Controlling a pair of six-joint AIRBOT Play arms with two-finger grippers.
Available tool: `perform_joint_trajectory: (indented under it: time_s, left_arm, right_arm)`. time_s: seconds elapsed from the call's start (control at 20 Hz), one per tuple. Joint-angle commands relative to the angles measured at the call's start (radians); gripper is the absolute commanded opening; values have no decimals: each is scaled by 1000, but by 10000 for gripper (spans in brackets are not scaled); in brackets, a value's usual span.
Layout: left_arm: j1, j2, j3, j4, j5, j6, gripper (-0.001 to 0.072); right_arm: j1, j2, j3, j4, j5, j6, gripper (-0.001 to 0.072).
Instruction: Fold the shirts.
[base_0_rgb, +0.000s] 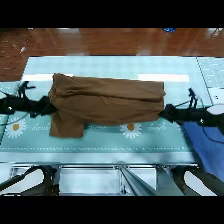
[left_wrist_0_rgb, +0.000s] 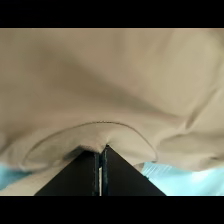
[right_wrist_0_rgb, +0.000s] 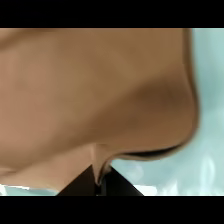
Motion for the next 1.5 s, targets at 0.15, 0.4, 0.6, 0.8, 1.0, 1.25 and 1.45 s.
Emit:
perform_joint_trajectory:
  time_s: [0.15,0.4,0.6,0.8,1.0,1.25,1.45]
  left_arm:
    - [-91,-257,402,-52,2,-64,24]
    - [-146,-556,771,-52,-52,-169,24]
    - [-170,-735,979,-53,-96,-210,25]
    - [-192,-800,1024,-53,-96,-209,179]
    - [-123,-798,1107,-39,-263,-224,506]
    - [74,-652,1168,500,-607,-251,457]
    - [181,-332,825,504,-320,-264,464]
  right_arm:
    - [5,-241,339,-5,6,-6,23]
    - [5,-450,556,-5,7,14,23]
    - [5,-567,656,0,6,20,23]
    - [5,-625,680,11,-26,9,289]
    - [-54,-591,698,10,67,3,418]
    - [-247,-397,701,-153,239,18,418]
    - [-266,-284,537,-222,114,72,418]
